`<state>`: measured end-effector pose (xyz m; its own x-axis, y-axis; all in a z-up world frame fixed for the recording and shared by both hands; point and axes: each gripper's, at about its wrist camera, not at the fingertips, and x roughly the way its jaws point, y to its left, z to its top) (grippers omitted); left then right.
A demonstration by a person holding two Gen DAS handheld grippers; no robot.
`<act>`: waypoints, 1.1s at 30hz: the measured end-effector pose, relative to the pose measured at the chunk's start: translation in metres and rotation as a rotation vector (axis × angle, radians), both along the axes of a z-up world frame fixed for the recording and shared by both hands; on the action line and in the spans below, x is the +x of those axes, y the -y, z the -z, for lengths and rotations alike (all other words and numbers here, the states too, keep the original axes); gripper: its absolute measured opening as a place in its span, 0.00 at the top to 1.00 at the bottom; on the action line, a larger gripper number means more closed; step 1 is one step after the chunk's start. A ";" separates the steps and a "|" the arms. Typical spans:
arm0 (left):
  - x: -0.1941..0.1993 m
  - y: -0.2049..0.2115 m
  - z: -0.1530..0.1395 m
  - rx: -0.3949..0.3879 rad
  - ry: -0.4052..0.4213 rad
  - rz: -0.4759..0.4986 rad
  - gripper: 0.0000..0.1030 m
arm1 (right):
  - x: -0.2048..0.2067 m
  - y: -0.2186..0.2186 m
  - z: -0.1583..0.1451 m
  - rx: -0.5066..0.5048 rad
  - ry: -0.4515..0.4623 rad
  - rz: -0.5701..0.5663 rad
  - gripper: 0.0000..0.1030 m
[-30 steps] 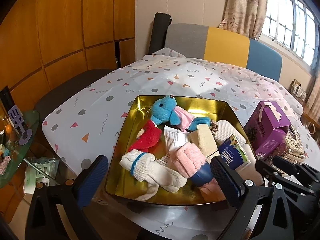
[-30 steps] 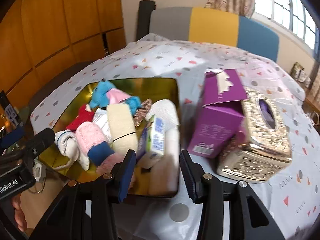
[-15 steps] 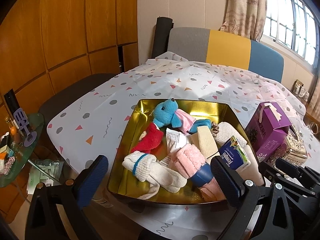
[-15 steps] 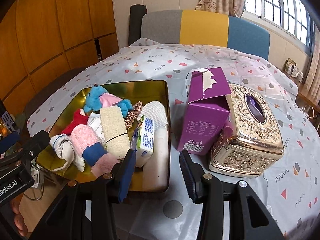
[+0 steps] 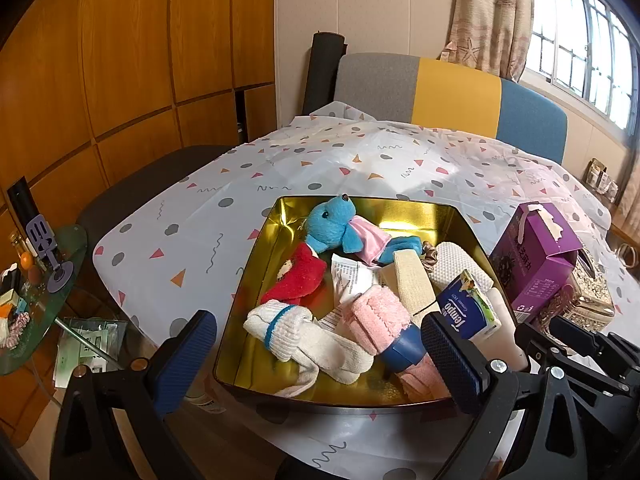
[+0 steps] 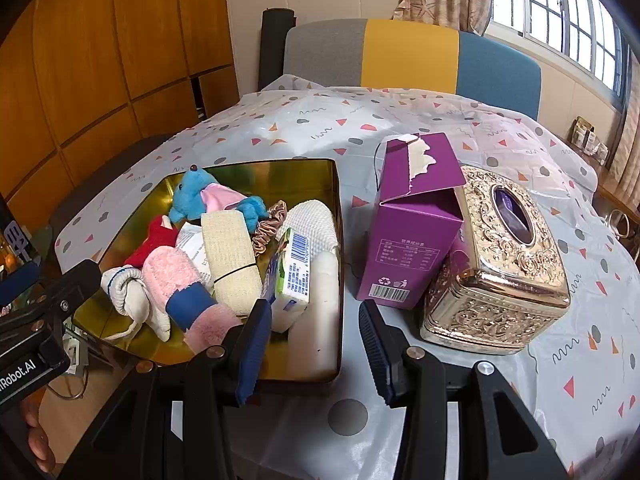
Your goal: Organize soft objects
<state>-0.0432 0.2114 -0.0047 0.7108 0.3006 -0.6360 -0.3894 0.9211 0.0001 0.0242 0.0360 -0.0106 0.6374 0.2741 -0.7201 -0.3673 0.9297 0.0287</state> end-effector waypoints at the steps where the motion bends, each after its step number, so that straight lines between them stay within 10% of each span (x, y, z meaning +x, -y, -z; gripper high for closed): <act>1: 0.000 0.000 0.000 0.000 -0.001 0.000 0.00 | 0.000 0.000 0.000 -0.001 0.000 -0.001 0.55; 33: -0.002 0.000 0.001 -0.001 -0.007 -0.002 0.00 | -0.005 -0.003 0.000 -0.004 0.002 -0.017 0.55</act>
